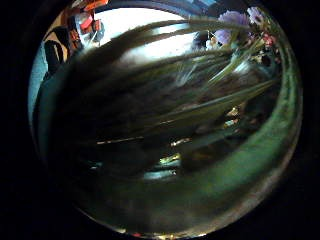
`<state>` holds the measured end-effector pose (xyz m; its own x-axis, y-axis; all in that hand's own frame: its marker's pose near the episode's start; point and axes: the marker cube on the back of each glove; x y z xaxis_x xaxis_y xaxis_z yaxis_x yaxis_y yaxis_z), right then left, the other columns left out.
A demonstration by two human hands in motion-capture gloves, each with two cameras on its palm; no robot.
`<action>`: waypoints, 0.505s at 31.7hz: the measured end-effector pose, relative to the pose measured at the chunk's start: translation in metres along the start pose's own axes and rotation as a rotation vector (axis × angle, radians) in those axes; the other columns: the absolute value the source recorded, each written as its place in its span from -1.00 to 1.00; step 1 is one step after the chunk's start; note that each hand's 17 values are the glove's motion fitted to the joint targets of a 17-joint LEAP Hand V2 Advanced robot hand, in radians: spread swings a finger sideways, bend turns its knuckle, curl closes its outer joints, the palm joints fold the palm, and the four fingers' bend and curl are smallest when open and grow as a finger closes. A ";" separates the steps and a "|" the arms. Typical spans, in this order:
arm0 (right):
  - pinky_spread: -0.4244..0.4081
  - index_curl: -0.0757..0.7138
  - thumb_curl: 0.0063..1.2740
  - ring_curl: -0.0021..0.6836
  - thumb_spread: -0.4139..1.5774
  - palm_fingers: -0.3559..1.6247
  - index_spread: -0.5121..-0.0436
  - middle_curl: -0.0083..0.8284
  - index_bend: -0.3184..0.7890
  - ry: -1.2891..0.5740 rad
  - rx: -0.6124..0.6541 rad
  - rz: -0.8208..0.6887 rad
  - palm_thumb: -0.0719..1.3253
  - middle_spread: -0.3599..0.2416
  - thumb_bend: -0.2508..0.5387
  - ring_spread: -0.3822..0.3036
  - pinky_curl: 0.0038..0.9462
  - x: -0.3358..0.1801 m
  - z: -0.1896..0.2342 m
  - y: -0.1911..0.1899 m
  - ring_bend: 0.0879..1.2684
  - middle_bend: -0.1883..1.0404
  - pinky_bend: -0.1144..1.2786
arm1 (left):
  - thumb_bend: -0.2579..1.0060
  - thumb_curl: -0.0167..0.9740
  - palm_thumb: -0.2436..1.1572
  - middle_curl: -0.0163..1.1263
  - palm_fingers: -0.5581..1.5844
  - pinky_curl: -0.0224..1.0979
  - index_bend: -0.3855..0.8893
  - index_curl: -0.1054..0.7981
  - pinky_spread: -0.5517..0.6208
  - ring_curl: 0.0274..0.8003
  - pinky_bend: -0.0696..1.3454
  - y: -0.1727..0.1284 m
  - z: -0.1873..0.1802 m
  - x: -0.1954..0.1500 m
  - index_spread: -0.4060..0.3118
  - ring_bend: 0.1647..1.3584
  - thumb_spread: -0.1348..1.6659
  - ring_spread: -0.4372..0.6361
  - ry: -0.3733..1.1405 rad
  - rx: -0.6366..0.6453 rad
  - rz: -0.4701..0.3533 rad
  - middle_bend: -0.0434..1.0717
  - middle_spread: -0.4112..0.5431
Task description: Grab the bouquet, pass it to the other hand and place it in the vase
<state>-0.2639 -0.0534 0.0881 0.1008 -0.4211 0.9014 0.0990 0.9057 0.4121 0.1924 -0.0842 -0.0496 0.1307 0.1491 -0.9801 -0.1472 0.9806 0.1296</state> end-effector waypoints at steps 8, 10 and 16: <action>-0.67 0.69 -0.19 0.55 0.22 0.57 0.23 0.42 0.27 0.042 -0.104 -0.028 0.35 -0.35 -0.52 -0.49 0.06 -0.015 -0.008 0.004 0.35 0.51 0.23 | -0.60 -0.21 0.31 -0.02 0.77 -0.25 0.32 0.27 -0.54 0.03 -0.30 -0.001 -0.018 0.023 -0.62 0.03 0.42 -0.75 -0.037 0.061 0.016 0.31 -0.71; -0.72 0.63 -0.21 0.49 0.25 0.48 0.19 0.36 0.13 0.047 -0.115 -0.041 0.30 -0.37 -0.52 -0.51 0.03 -0.024 -0.014 0.005 0.26 0.38 0.23 | -0.60 -0.22 0.32 0.00 0.76 -0.23 0.33 0.29 -0.57 0.05 -0.28 0.001 -0.027 0.038 -0.65 0.04 0.45 -0.77 -0.052 0.094 0.031 0.33 -0.74; -0.61 0.45 -0.27 0.33 0.33 0.27 0.03 0.19 -0.19 0.055 -0.129 -0.056 0.16 -0.42 -0.52 -0.54 -0.05 -0.040 -0.035 0.002 0.02 0.06 0.14 | -0.60 -0.22 0.33 0.04 0.74 -0.18 0.35 0.37 -0.62 0.10 -0.25 0.005 -0.059 0.093 -0.72 0.06 0.50 -0.80 -0.096 0.216 0.094 0.36 -0.79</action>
<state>-0.2329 -0.0364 0.0481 0.1450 -0.4757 0.8675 0.2324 0.8687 0.4375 0.1454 -0.0727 -0.1486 0.2202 0.2418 -0.9450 0.0482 0.9649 0.2582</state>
